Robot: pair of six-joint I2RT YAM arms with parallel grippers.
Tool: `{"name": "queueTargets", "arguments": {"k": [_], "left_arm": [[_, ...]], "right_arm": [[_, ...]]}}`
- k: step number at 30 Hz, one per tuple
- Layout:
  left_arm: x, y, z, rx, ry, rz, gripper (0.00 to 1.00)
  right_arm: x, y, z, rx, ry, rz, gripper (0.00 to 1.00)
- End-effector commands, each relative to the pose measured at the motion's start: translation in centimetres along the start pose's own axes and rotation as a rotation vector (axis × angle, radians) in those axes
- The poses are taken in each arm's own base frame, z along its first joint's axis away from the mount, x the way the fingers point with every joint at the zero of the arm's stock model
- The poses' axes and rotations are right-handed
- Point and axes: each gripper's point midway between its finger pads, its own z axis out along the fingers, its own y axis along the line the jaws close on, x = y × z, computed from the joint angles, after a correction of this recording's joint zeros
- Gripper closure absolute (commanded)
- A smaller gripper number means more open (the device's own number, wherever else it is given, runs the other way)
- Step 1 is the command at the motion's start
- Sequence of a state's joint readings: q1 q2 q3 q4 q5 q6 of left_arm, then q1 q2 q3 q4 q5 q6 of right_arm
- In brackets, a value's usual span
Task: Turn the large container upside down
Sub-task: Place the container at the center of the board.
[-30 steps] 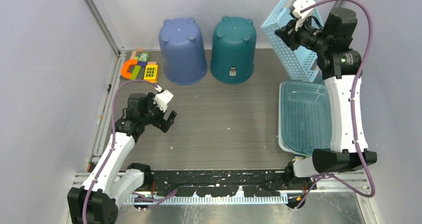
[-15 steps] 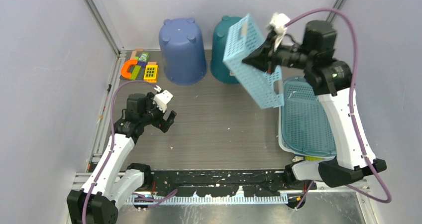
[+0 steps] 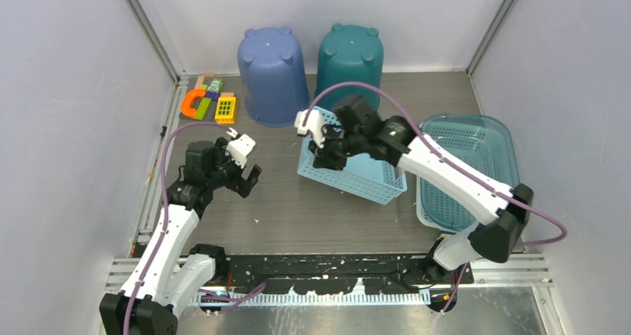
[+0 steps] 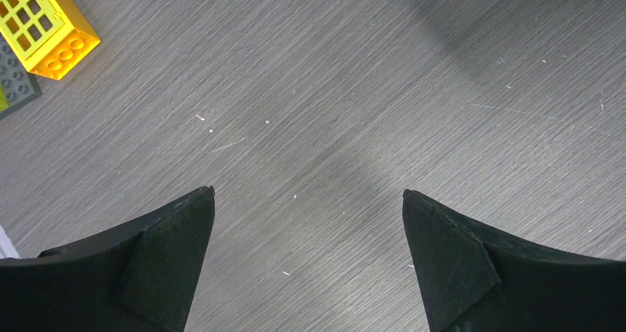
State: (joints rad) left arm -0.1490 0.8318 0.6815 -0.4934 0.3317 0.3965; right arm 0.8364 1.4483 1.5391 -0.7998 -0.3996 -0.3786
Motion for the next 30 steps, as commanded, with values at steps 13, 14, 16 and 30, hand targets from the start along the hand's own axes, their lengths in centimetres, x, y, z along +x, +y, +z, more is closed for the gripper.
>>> {"name": "queueTargets", "arguments": {"k": [13, 14, 16, 30], "left_arm": [[-0.8, 1.5, -0.5, -0.072, -0.017, -0.005, 0.00], [-0.8, 1.5, -0.5, -0.070, -0.017, -0.006, 0.00], [-0.7, 1.5, -0.4, -0.067, -0.014, -0.007, 0.00], [-0.6, 1.0, -0.2, -0.036, -0.008, -0.004, 0.00]], "right_arm": [[4.2, 0.7, 11.4, 0.097, 0.163, -0.146, 0.80], [4.3, 1.1, 11.7, 0.076, 0.170, -0.145, 0.75], [4.5, 1.8, 11.9, 0.040, 0.181, -0.142, 0.69], [6.5, 4.5, 2.2, -0.154, 0.359, -0.431, 0.19]]}}
